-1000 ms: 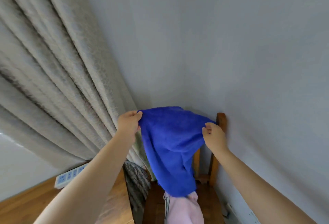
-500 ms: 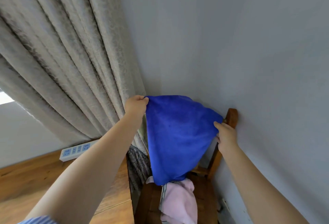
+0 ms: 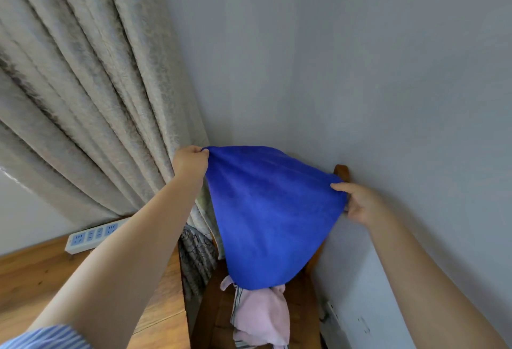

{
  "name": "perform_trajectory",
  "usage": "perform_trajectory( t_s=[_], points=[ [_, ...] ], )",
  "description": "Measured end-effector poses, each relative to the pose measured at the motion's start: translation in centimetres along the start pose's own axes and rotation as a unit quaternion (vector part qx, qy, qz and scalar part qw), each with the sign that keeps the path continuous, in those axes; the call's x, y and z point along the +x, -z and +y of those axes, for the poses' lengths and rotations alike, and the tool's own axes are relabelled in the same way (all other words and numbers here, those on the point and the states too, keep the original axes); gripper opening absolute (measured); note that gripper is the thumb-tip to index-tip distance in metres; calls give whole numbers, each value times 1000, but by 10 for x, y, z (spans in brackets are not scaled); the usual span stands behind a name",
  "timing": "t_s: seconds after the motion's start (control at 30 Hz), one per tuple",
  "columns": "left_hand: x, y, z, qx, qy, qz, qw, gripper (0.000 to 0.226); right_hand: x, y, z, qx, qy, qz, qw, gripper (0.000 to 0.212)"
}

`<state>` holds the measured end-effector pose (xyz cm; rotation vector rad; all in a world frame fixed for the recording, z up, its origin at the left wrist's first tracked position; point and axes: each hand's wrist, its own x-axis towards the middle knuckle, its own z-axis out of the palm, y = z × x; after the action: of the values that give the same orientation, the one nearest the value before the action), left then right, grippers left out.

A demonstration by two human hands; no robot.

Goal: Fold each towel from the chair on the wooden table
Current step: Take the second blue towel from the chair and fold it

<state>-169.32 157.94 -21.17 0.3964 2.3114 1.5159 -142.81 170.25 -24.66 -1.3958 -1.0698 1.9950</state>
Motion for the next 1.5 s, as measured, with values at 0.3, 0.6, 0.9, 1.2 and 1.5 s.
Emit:
perform_trajectory(
  t_s=[0.3, 0.6, 0.9, 1.2, 1.5],
  points=[
    [-8, 5, -14, 81, 0, 11, 997, 30, -5, 6, -6, -83, 256, 165, 949, 30],
    [-40, 60, 9, -54, -76, 95, 991, 18, -60, -60, -74, -359, 519, 175, 755, 19],
    [-120, 217, 11, -58, -194, 270, 941, 21, -164, -172, -55, -406, 633, 76, 655, 21],
    [-246, 397, -104, -21, -116, 383, 916, 19, -261, -240, 73, -290, 519, -107, 797, 18],
    [-333, 481, -248, -54, 42, 366, 928, 11, -275, -261, 235, -382, 285, -231, 848, 19]
  ],
)
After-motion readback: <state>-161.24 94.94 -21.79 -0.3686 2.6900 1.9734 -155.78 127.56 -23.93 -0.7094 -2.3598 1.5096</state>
